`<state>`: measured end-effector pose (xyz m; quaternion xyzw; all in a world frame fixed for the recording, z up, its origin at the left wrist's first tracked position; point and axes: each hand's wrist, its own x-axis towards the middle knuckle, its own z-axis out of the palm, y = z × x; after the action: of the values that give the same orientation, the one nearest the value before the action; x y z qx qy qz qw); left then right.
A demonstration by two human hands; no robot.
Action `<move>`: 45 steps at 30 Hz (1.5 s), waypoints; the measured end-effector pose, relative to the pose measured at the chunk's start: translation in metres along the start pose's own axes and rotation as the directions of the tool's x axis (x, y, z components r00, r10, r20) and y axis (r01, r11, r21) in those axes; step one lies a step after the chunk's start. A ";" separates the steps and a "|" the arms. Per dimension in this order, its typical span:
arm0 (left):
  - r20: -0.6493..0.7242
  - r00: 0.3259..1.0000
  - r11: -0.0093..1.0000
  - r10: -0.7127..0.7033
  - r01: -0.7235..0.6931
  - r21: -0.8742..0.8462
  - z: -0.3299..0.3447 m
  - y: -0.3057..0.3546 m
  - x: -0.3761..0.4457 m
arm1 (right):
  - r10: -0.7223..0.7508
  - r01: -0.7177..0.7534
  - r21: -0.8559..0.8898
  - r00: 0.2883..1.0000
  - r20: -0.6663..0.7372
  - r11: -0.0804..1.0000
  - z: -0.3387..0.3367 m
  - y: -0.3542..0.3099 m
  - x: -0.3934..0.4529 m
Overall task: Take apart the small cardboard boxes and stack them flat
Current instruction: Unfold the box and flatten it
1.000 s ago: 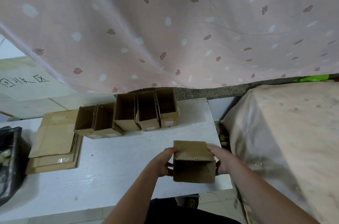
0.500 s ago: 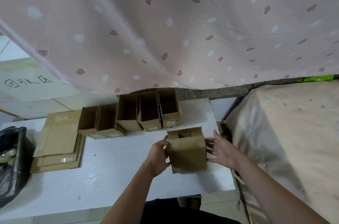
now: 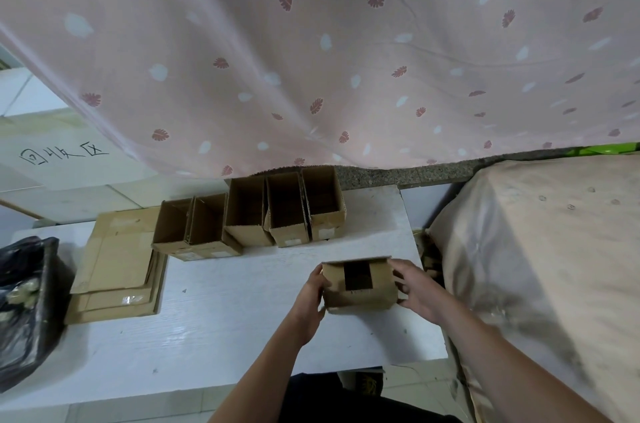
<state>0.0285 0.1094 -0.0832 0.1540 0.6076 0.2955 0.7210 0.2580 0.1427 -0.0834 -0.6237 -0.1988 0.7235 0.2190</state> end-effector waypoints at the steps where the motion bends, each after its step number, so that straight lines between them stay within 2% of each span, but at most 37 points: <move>1: 0.002 1.000 1.000 -0.009 0.009 0.028 0.000 -0.002 -0.001 | 0.010 -0.010 -0.026 1.000 -0.007 1.000 0.001 0.000 0.000; 6: -0.087 0.995 0.979 -0.059 0.074 0.189 0.006 0.001 0.004 | 0.024 -0.041 -0.181 0.995 -0.098 0.983 0.008 0.000 0.001; 9: -0.174 0.980 0.931 -0.093 0.148 0.333 0.014 0.006 0.011 | -0.037 -0.027 -0.352 0.984 -0.172 0.935 0.015 -0.007 0.003; 14: -0.272 0.962 0.829 0.016 0.140 0.542 0.029 0.012 0.019 | -0.162 0.025 -0.601 0.971 -0.176 0.799 0.031 -0.020 0.007; 16: -0.297 0.952 0.766 0.080 0.132 0.630 0.032 0.012 0.020 | -0.193 0.011 -0.648 0.959 -0.210 0.761 0.037 -0.020 0.006; 19: -0.309 0.946 0.752 0.100 0.132 0.646 0.032 0.013 0.021 | -0.221 -0.004 -0.650 0.939 -0.265 0.760 0.038 -0.016 0.005; 26: -0.261 0.965 0.769 0.032 0.143 0.624 0.023 0.021 0.016 | -0.123 0.011 -0.484 0.972 -0.200 0.875 0.035 -0.019 0.003; 28: -0.190 0.982 0.780 -0.002 0.121 0.614 0.017 0.025 0.014 | -0.073 -0.009 -0.424 0.981 -0.178 0.906 0.032 -0.022 0.001; 33: 0.008 0.999 0.891 -0.053 0.044 0.452 0.001 0.041 0.008 | 0.017 -0.047 -0.278 0.994 -0.109 0.959 0.019 -0.030 -0.005; 37: 0.059 0.998 0.880 -0.030 -0.002 0.474 -0.010 0.045 0.005 | 0.023 -0.026 -0.070 0.999 -0.047 0.997 0.011 -0.031 -0.002; 42: 0.096 0.995 0.899 0.026 -0.065 0.433 -0.010 0.041 -0.002 | 0.024 -0.041 0.172 0.995 0.101 0.984 -0.001 -0.031 0.002; 45: 0.039 0.995 0.867 0.095 -0.102 0.488 -0.010 0.035 0.000 | 0.060 -0.061 0.244 0.998 0.013 0.968 -0.012 -0.029 0.007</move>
<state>0.0106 0.1358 -0.0649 0.3644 0.6489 0.1672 0.6467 0.2711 0.1703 -0.0746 -0.5960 -0.0897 0.7504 0.2713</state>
